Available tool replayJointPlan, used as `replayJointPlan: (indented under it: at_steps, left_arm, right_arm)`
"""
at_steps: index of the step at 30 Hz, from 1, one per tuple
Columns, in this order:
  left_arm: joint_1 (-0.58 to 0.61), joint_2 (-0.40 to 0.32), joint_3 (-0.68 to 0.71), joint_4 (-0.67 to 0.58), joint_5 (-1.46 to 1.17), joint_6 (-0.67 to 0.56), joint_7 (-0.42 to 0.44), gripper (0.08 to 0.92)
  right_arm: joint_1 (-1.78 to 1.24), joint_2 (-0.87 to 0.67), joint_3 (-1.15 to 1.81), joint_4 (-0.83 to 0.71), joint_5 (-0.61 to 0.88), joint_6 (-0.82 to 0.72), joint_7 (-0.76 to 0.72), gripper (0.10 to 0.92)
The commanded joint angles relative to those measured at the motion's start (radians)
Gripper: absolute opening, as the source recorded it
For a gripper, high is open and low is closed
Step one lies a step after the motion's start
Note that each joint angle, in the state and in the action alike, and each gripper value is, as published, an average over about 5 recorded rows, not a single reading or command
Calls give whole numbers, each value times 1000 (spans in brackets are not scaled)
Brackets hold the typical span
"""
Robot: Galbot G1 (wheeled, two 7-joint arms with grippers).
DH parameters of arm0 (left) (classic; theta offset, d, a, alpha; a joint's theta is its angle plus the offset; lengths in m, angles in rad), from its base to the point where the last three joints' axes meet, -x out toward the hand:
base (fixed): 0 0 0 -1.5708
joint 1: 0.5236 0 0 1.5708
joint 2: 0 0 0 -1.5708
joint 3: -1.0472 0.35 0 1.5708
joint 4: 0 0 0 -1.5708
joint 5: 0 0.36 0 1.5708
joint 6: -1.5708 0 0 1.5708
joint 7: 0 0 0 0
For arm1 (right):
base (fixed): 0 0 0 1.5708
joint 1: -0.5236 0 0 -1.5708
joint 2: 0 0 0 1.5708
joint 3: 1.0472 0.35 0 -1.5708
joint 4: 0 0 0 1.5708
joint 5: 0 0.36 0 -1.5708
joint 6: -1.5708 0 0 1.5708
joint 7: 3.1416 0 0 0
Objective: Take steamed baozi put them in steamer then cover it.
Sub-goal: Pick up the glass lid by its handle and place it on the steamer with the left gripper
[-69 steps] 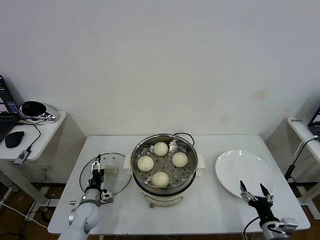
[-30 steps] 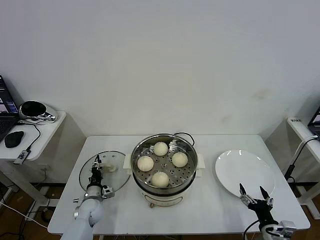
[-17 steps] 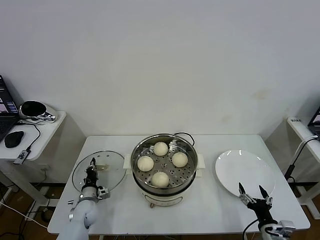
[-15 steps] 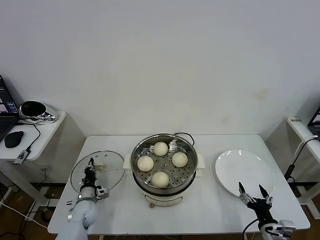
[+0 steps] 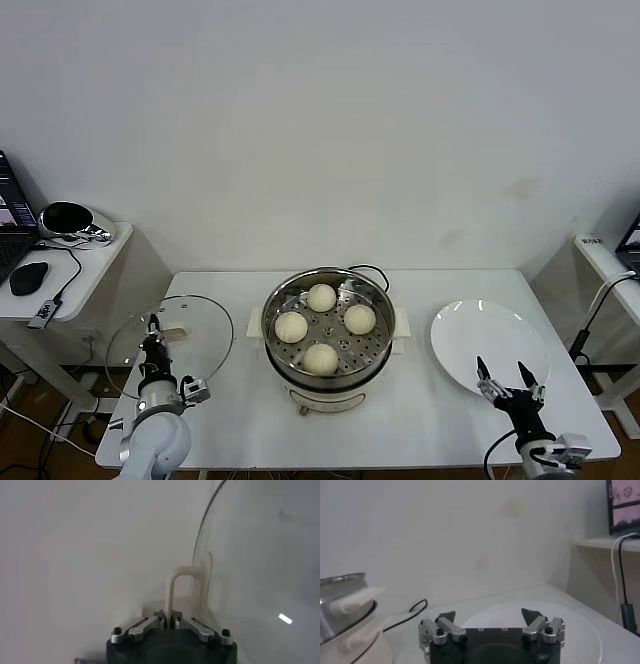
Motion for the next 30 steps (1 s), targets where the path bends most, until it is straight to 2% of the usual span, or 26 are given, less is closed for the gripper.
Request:
replayJointPlan:
  at_steps: [1, 7, 18, 24, 30]
  left_arm:
    - [79, -157, -25, -328, 300, 195, 198, 142]
    - [66, -236, 52, -398, 404, 198, 256, 142]
    - [-78, -373, 247, -267, 493, 188, 301, 142]
    - [-159, -381, 318, -204, 452, 204, 316, 142]
    - [-204, -381, 428, -139, 400, 215, 302, 142]
  right_arm:
    - [3, 19, 2, 13, -71, -15, 23, 823]
    - [-10, 51, 3, 29, -131, -19, 35, 823]
    - [-25, 75, 9, 51, -151, -44, 38, 823]
    - [1, 126, 6, 22, -194, -48, 39, 823]
    - [-11, 102, 22, 5, -181, -39, 38, 823]
